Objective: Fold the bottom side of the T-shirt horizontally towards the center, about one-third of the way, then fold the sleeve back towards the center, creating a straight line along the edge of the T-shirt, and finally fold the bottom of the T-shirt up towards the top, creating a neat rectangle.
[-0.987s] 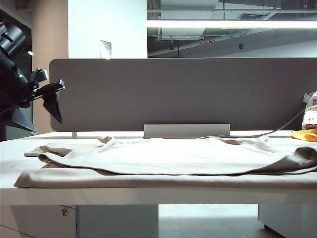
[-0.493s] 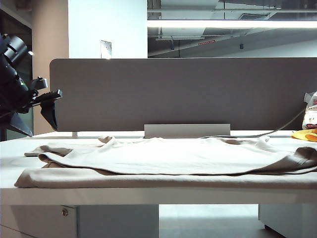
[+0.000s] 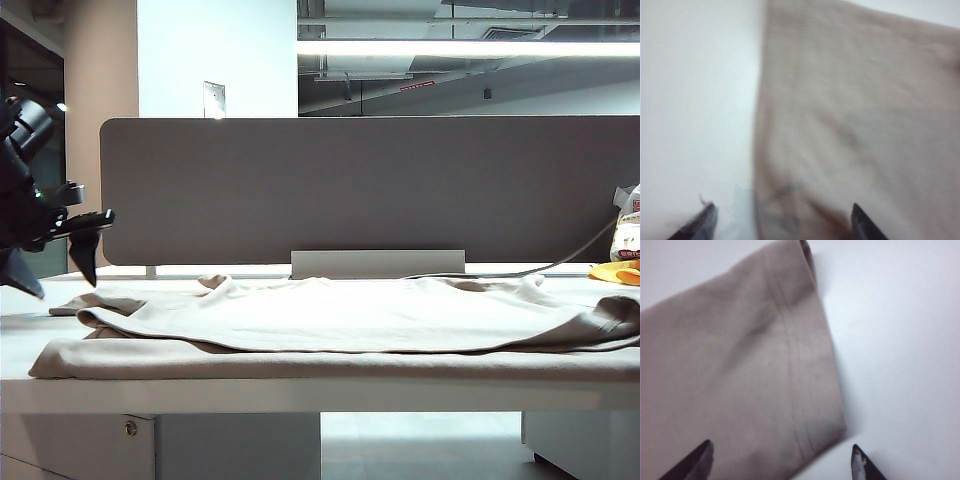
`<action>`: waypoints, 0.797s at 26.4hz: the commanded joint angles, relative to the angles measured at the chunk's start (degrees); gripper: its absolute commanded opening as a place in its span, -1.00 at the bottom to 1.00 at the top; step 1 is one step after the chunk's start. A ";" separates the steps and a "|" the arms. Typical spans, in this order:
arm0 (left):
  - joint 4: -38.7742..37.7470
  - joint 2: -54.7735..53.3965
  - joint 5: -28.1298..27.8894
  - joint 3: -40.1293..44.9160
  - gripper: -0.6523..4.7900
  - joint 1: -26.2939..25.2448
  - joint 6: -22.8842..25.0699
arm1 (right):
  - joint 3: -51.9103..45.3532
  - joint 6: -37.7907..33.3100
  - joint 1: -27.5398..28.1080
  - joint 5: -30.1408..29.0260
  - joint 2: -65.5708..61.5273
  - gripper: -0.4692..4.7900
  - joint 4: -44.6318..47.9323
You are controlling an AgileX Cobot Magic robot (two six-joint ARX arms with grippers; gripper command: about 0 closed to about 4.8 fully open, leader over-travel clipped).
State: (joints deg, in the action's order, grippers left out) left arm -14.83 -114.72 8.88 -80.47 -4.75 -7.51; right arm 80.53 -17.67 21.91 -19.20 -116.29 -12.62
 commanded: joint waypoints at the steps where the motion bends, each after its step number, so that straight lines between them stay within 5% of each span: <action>1: 0.35 -0.90 -0.09 -0.22 0.51 -0.50 0.02 | 2.05 0.17 0.00 0.02 -0.98 0.50 -0.59; 15: -7.39 -7.10 1.40 -9.33 0.49 -0.07 0.11 | 3.61 1.38 0.02 0.68 -2.29 0.49 -2.10; 21: -7.67 -7.19 1.42 -9.33 0.37 0.17 0.87 | 3.61 1.44 -0.02 1.31 -2.40 0.30 -2.08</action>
State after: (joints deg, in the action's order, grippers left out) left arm -20.97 -121.62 9.85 -89.84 -4.73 -7.20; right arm 83.92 -16.47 21.89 -18.00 -118.91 -15.07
